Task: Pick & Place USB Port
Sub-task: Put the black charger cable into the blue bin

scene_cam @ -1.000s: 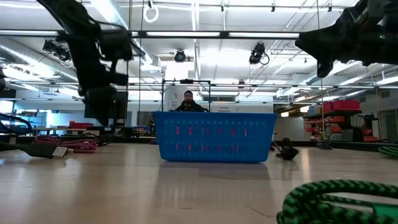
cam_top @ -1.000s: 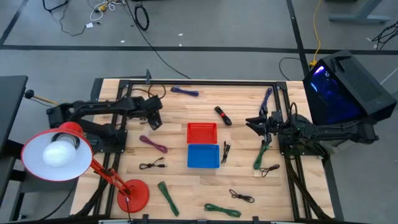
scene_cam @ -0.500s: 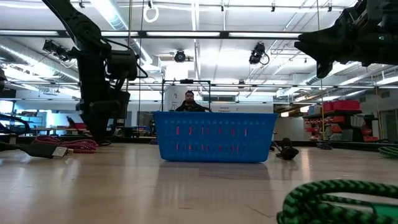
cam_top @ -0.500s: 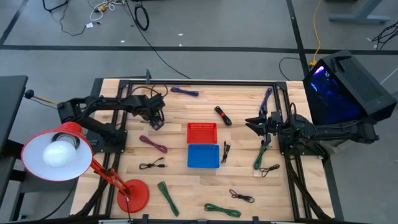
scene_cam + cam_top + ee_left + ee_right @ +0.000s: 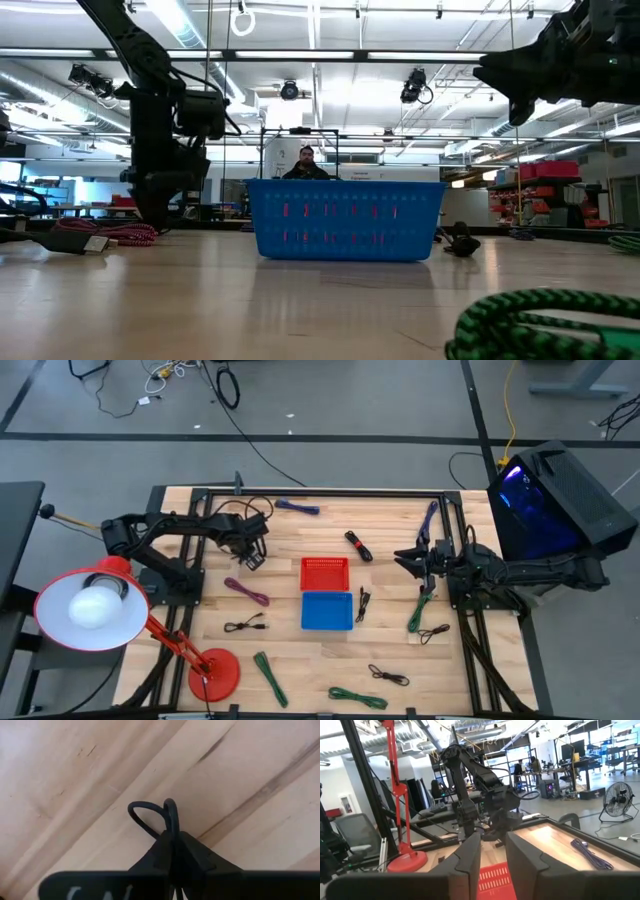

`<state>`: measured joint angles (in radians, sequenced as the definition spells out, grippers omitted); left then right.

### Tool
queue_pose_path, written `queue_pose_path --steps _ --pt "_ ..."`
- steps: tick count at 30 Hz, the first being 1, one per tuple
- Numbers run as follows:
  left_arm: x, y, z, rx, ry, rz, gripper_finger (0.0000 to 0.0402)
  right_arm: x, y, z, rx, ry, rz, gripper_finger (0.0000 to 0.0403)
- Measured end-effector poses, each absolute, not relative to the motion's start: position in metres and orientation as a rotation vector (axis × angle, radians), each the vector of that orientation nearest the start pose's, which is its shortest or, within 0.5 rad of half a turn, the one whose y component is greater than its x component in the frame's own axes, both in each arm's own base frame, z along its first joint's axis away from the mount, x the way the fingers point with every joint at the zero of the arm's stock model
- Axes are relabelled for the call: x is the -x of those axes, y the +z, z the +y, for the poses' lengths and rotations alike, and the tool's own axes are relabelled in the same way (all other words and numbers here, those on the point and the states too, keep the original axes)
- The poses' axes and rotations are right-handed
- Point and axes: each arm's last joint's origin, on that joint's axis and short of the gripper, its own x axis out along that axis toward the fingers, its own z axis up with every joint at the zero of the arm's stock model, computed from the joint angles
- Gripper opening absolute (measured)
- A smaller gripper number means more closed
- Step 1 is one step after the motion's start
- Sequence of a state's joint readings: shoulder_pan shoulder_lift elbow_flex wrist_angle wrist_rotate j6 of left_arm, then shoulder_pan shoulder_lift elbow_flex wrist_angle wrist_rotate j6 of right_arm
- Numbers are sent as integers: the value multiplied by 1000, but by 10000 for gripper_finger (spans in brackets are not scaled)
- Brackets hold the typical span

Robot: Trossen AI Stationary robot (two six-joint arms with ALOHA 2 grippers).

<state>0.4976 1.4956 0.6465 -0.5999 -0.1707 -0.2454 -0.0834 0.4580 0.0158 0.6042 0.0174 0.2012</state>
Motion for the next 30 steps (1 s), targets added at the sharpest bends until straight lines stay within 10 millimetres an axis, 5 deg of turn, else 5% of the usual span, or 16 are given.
queue_pose_path --steps 5,12,21,26,30 --pt "-211 146 101 372 651 1383 20 -127 183 -12 -198 -119 -150 95" --pt "-274 220 69 184 408 1165 19 -129 176 -17 -208 -284 -99 95" --pt "-309 313 -31 1 77 896 19 -130 172 -18 -228 -332 -74 95" --pt "-309 323 -95 -26 -53 745 19 -131 172 -18 -228 -332 -71 95" --pt "-315 313 -131 -98 0 669 19 -130 173 -18 -229 -331 -80 95"
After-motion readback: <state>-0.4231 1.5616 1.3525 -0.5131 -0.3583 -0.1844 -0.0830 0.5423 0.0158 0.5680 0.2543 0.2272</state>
